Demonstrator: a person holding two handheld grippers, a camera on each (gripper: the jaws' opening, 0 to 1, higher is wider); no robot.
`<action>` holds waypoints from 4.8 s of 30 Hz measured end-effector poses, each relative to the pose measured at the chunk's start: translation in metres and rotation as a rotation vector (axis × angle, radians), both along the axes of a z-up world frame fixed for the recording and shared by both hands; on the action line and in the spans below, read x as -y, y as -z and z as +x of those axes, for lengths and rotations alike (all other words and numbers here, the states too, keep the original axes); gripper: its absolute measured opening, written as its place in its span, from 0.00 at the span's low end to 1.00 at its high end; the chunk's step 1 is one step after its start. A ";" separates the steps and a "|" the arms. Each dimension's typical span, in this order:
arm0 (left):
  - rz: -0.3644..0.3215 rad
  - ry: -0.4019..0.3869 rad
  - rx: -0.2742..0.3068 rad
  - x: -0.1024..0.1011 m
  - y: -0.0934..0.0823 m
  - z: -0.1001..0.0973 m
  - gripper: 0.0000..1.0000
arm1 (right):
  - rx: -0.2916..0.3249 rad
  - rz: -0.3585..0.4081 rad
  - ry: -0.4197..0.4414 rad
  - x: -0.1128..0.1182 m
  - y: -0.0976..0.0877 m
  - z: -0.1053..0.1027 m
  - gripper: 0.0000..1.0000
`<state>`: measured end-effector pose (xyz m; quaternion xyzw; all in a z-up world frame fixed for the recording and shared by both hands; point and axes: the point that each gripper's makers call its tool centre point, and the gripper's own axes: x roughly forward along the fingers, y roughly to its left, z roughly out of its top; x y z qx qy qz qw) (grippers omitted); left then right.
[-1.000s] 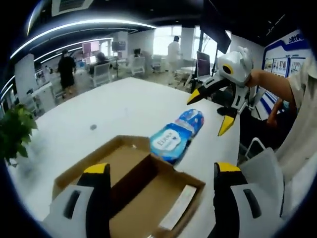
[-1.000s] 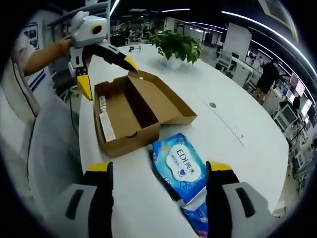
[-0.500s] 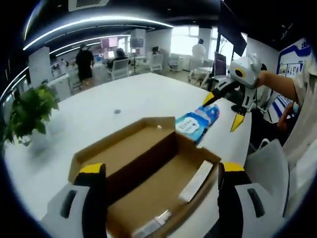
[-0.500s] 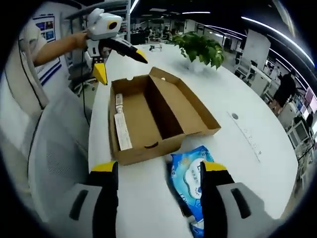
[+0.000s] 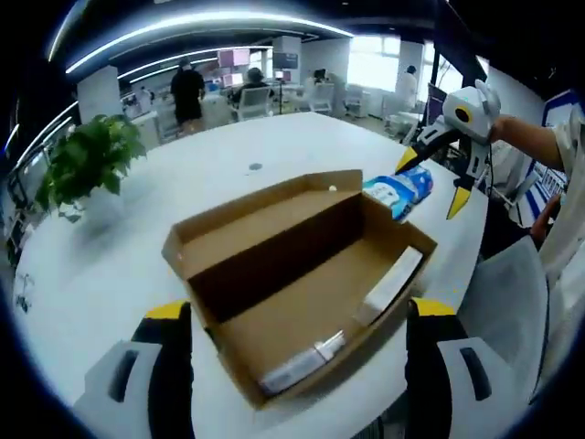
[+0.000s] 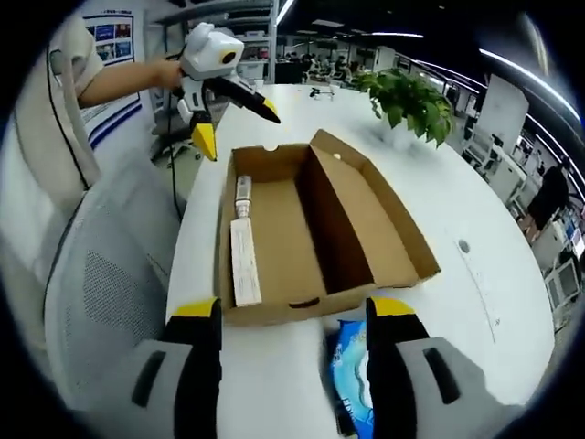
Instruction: Operate the shoe box by opening the lid, removing the specified soft item, and placing it in the target area until the item is outside and the box remains undamaged.
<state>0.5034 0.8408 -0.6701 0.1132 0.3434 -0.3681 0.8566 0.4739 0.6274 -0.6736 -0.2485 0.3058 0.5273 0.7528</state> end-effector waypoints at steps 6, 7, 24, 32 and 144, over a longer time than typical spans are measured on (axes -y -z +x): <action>0.000 -0.074 -0.024 -0.020 0.013 -0.002 0.94 | -0.015 -0.009 -0.049 -0.016 0.011 -0.001 0.57; 0.001 -0.089 -0.030 -0.024 0.015 -0.003 0.92 | -0.019 -0.010 -0.055 -0.017 0.013 -0.001 0.56; -0.032 -0.300 -0.125 -0.058 0.045 0.002 0.40 | -0.078 -0.076 -0.146 -0.043 0.055 -0.002 0.49; -0.035 -0.334 -0.177 -0.061 0.060 -0.003 0.23 | -0.125 -0.061 -0.156 -0.058 0.065 0.000 0.45; -0.048 -0.438 -0.224 -0.061 0.061 -0.006 0.06 | -0.001 -0.019 -0.162 -0.046 -0.060 0.015 0.15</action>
